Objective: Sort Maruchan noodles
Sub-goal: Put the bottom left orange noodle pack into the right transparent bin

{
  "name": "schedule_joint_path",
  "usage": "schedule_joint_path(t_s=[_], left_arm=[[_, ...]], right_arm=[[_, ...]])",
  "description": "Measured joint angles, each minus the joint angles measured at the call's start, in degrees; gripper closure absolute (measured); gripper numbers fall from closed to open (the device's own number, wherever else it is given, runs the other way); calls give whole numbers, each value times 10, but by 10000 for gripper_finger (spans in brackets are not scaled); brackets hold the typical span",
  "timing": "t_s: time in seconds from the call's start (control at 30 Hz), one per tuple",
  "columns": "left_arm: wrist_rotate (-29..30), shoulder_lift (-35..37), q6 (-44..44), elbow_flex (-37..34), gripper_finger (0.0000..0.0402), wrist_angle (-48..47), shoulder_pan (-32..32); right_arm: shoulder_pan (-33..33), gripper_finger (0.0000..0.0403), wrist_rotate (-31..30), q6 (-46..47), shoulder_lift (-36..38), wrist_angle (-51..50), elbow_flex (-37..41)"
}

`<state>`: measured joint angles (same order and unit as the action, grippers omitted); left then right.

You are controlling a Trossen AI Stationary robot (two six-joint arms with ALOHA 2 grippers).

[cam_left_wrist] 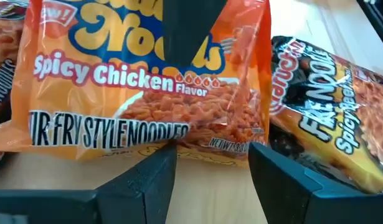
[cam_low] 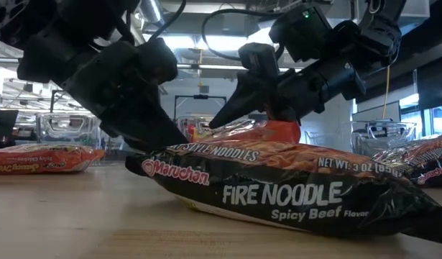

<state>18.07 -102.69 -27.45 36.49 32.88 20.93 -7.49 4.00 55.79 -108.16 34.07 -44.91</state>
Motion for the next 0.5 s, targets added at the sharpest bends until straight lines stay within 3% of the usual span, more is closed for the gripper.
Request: schedule_joint_path(t_s=[0.33, 0.5], left_arm=[[-15, 8, -3, 0, 207, -3, -17], [-13, 56, 12, 0, 207, -62, -18]], right_arm=[[1, 249, 15, -64, 3, 2, 0], [18, 292, 43, -137, 24, -13, -1]])
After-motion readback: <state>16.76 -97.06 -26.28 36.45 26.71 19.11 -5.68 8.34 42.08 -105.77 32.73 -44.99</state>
